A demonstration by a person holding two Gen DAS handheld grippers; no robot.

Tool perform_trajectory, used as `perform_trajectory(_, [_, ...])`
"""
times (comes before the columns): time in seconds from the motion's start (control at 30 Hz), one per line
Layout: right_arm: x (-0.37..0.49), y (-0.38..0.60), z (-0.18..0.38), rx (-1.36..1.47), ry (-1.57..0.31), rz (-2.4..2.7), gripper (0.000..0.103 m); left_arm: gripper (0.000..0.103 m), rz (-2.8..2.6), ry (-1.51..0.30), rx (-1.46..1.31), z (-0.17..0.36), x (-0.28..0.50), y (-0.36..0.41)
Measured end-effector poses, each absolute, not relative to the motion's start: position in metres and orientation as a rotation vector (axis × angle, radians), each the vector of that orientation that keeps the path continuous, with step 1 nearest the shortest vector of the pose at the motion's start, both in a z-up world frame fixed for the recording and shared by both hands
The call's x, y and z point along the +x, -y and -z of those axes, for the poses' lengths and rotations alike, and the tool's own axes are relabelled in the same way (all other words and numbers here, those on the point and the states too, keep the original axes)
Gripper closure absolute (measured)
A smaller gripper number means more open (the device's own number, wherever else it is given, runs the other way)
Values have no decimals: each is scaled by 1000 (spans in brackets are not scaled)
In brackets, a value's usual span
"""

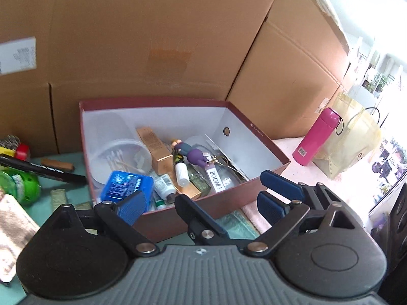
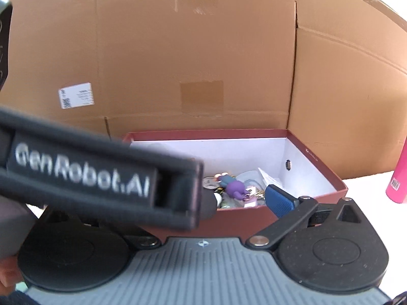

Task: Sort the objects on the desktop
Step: 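Move both open tools back to the pile of items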

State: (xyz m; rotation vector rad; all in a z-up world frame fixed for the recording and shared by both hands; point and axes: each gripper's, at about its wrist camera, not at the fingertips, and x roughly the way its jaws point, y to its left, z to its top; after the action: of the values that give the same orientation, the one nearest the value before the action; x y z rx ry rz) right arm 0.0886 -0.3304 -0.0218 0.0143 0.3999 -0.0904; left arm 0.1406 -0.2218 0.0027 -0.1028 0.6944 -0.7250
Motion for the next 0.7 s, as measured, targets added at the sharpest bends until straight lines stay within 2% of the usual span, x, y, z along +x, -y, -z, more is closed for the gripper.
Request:
perform_trajectory(0.23, [63,309,20,6,-390,49,2,5,719,-697,-148,0,111,192])
perform_trajectory(0.37, [11,321,9,3,-387,17,2,5,690,-667,-159,0,95,176])
perform_trajectory(0.43, [33,302,15,1,-396,-1,2,5,672,-668,-162,1,89,169])
perform_trajectory(0.7, [23,270,32,9,-445,-56,2,5,601,-698,-154,16,69,143])
